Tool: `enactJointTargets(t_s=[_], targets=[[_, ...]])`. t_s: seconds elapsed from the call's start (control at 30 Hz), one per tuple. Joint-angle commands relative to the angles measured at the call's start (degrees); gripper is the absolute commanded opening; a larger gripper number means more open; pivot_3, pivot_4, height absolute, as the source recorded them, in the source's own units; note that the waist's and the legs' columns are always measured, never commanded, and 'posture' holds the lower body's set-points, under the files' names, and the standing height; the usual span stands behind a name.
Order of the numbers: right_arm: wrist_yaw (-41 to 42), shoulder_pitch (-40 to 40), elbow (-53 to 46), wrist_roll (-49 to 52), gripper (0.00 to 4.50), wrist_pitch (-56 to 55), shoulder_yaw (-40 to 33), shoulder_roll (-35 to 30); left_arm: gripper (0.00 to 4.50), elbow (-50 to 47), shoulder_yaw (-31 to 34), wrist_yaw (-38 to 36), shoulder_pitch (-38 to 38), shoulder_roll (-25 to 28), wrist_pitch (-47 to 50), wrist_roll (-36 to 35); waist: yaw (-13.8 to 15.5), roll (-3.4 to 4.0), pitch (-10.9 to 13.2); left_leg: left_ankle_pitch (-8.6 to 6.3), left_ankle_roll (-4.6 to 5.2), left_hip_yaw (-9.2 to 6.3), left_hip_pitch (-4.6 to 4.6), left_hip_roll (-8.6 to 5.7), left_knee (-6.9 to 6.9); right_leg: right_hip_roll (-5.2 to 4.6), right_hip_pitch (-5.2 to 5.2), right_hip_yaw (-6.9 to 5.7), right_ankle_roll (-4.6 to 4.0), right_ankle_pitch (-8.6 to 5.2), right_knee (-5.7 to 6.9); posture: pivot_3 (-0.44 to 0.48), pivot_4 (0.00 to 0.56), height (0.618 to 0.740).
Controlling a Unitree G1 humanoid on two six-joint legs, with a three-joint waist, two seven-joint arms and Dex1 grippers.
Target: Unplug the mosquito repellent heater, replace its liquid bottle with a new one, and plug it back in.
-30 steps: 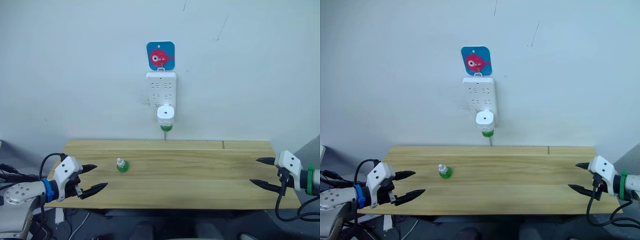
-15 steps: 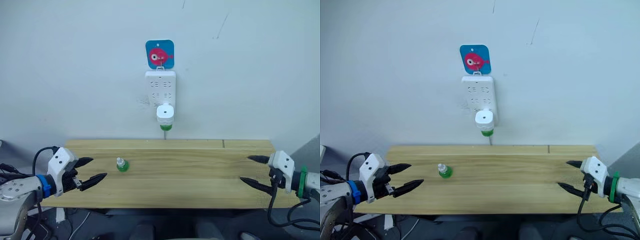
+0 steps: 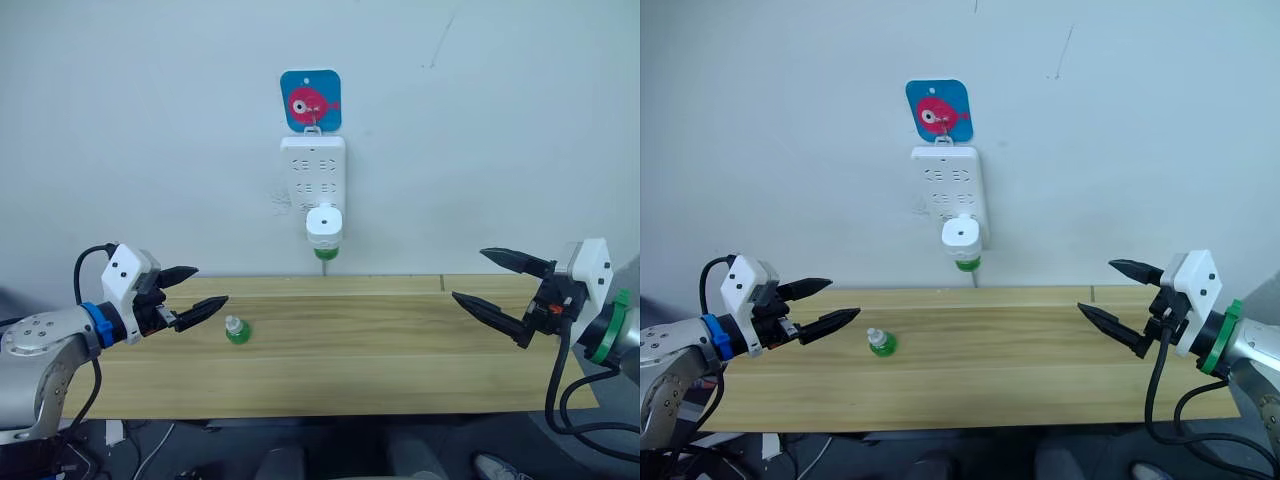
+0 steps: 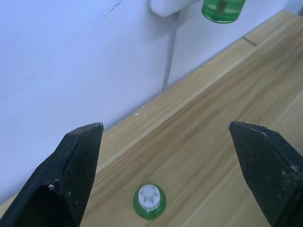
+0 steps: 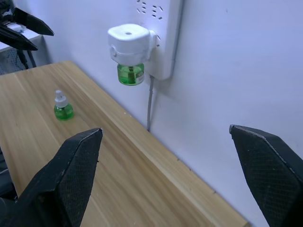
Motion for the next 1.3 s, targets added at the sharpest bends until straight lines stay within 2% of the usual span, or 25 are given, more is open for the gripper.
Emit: enactJointTargets(t_s=[0.03,0.07,0.1,0.23,0.5,0.57,0.63,0.93,1.3], targets=[[-0.9,-1.6,-2.5,2.3,4.49,0.6,-2.5,-0.5,4.50,0.3,0.5,0.6,-3.8,0.3,0.1,-1.3,0.0,-0.01,0.1,0.00,0.00,0.00,0.00,0.01,0.00,0.02,-0.01,0.00,-0.01,0.00,0.00,-0.057,0.118,0.734],[-1.2,-1.9,-2.7,2.5,4.49,0.9,-2.5,-0.6,4.50,0.6,0.6,0.4,-4.2,-0.1,0.0,-1.5,0.0,0.01,0.1,0.00,0.00,0.01,0.01,0.01,0.00,0.02,0.00,0.01,-0.01,0.00,0.01,-0.057,0.119,0.734],[-1.5,-2.3,-2.8,2.8,4.50,1.2,-2.3,-0.6,4.32,0.6,0.6,0.2,-4.5,-0.4,-0.4,-1.6,-0.1,0.02,0.1,0.00,0.00,0.03,0.01,0.01,0.00,0.02,-0.01,0.02,-0.01,0.00,0.01,-0.057,0.119,0.734],[-2.4,-3.5,-3.6,3.1,4.50,2.2,-1.2,-0.5,3.38,0.3,-0.2,0.2,-5.1,-1.1,-0.9,-1.4,-0.3,0.02,0.3,-0.01,0.00,0.05,-0.01,0.03,0.00,0.04,-0.05,0.05,-0.01,0.00,0.01,-0.060,0.127,0.734],[-6.2,-8.7,-6.2,4.3,4.50,5.3,2.2,-0.1,3.38,4.7,-5.1,1.7,-13.3,-4.8,-3.0,0.0,-0.5,-0.03,1.5,0.00,0.00,0.03,-0.10,0.03,0.21,0.07,-0.08,0.03,0.00,0.02,0.06,-0.096,0.152,0.734],[-6.9,-9.2,-7.0,4.2,4.50,5.3,3.1,0.3,3.38,7.1,-6.9,1.7,-16.3,-6.0,-4.0,0.7,-0.6,-0.01,1.5,0.00,0.00,0.00,-0.41,0.03,0.37,0.07,-0.30,0.01,0.03,0.04,0.08,-0.106,0.158,0.734],[-7.0,-9.1,-7.7,4.0,4.50,5.2,3.6,0.5,3.38,9.8,-8.7,1.3,-19.3,-7.2,-5.0,1.6,-0.8,0.01,1.6,0.00,0.00,-0.08,-0.88,0.02,0.61,0.08,-0.64,-0.07,0.09,0.13,0.11,-0.115,0.164,0.734],[-7.3,-6.3,-9.8,3.6,4.50,4.4,2.9,1.4,3.38,26.1,-15.0,-2.7,-32.3,-10.4,-13.7,7.5,-2.1,-0.06,2.5,0.00,0.00,-0.10,-0.92,0.00,0.64,0.09,-0.62,-0.13,0.09,0.19,0.12,-0.153,0.182,0.734],[-8.0,-4.9,-10.9,3.6,4.50,4.0,2.7,2.1,3.38,35.9,-16.7,-2.9,-39.8,-16.0,-19.9,10.8,-3.3,-0.13,3.2,0.00,0.00,-0.14,-0.95,-0.01,0.66,0.08,-0.63,-0.16,0.10,0.19,0.13,-0.176,0.186,0.734]])
